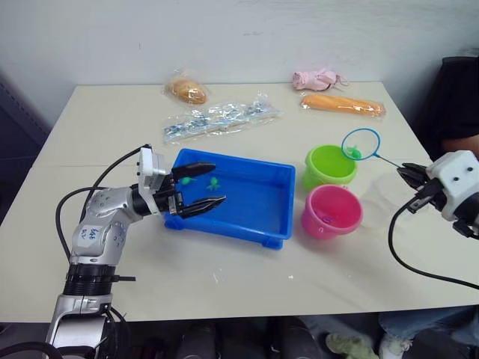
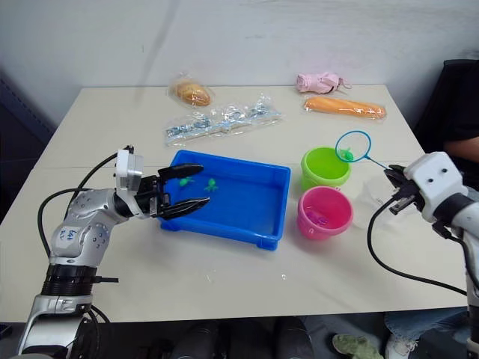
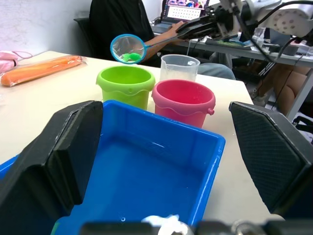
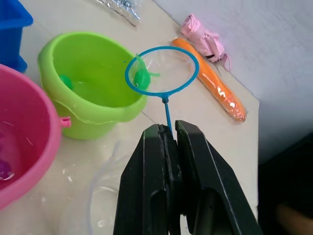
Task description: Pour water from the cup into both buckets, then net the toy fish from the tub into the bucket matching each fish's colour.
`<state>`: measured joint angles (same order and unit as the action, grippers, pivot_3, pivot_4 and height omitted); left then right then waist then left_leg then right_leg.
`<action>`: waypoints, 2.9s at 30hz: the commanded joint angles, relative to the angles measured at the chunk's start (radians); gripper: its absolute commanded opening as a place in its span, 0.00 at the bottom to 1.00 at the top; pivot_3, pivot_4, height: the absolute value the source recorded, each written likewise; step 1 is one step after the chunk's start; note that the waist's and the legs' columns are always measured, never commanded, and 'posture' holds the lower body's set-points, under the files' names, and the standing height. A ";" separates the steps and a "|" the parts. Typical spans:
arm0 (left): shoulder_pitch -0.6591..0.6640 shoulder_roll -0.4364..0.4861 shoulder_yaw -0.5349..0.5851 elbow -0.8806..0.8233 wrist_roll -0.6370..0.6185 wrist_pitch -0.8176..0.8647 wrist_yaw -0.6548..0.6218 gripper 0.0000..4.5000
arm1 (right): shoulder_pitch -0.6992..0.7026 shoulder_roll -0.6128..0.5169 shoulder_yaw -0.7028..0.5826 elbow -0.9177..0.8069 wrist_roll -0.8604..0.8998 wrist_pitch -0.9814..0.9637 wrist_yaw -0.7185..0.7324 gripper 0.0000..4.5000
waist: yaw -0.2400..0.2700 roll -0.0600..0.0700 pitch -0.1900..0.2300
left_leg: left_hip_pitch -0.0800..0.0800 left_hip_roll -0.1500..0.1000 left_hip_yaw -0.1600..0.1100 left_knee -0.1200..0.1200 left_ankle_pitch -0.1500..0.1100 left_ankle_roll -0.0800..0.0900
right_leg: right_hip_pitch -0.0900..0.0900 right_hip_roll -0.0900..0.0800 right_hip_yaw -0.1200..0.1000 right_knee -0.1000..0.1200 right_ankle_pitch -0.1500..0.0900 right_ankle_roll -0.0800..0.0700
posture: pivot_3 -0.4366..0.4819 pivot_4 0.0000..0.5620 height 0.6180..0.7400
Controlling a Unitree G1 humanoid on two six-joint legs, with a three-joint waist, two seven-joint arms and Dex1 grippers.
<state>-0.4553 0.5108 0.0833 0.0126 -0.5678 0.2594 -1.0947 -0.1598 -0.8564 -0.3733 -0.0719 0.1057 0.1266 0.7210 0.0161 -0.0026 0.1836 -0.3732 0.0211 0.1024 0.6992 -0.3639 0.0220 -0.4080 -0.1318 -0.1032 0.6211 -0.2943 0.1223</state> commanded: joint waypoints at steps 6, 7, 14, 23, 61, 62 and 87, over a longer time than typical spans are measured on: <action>0.063 0.028 0.041 -0.083 -0.009 -0.022 0.009 0.99 | -0.034 -0.082 0.076 0.108 -0.158 -0.333 -0.046 0.00 | -0.001 0.000 0.000 | 0.000 0.005 0.000 0.000 0.000 0.000 | 0.000 0.000 0.000 0.000 0.000 0.000 | 0.48 0.27 1.00; 0.066 0.027 0.042 -0.082 -0.006 -0.029 0.008 0.99 | -0.035 -0.094 0.087 0.119 -0.180 -0.375 -0.047 0.00 | -0.001 0.000 0.000 | 0.000 0.005 0.000 0.000 0.000 0.000 | 0.000 0.000 0.000 0.000 0.000 0.000 | 0.48 0.27 1.00; 0.067 0.017 0.025 -0.075 0.013 -0.069 0.008 0.99 | -0.057 -0.171 0.123 0.192 -0.305 -0.595 -0.118 0.00 | -0.002 0.000 0.000 | 0.000 0.005 0.000 0.000 0.000 0.000 | 0.001 0.000 0.000 0.000 0.000 0.000 | 0.48 0.27 1.00; 0.044 -0.016 0.014 -0.058 0.024 -0.098 0.028 0.99 | -0.064 -0.256 0.149 0.272 -0.517 -0.803 -0.282 0.00 | -0.005 0.000 0.000 | 0.000 0.006 0.000 0.000 0.001 -0.001 | 0.001 0.000 0.000 0.000 0.000 0.000 | 0.48 0.27 1.00; 0.450 0.183 0.358 -0.196 -0.044 -0.020 0.105 0.99 | -0.506 -0.068 0.670 -0.126 0.216 0.345 0.061 0.00 | -0.021 0.000 0.001 | 0.001 0.003 -0.007 0.001 -0.001 0.001 | 0.006 -0.007 -0.009 -0.003 0.000 -0.003 | 0.48 0.27 1.00; 0.457 0.187 0.353 -0.200 -0.044 -0.018 0.097 0.99 | -0.514 -0.063 0.692 -0.101 0.171 0.320 0.078 0.00 | -0.021 0.000 0.001 | 0.001 0.003 -0.007 0.000 -0.001 0.001 | 0.006 -0.007 -0.009 -0.003 0.000 -0.003 | 0.48 0.27 1.00; 0.478 0.178 0.307 -0.229 -0.033 -0.041 0.104 0.99 | -0.538 0.270 0.669 -0.012 0.125 0.486 0.217 0.00 | -0.027 0.000 0.001 | -0.001 0.006 -0.003 0.000 -0.001 0.000 | 0.000 -0.002 -0.005 0.000 0.000 -0.003 | 0.48 0.27 1.00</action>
<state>0.0193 0.6866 0.3776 -0.1831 -0.5921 0.2283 -0.9956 -0.6968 -0.5882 0.3311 -0.0443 0.2043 0.5997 0.9237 -0.0111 -0.0025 0.1843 -0.3741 0.0276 0.0998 0.6990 -0.3646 0.0216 -0.4083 -0.1338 -0.1084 0.6208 -0.2941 0.1190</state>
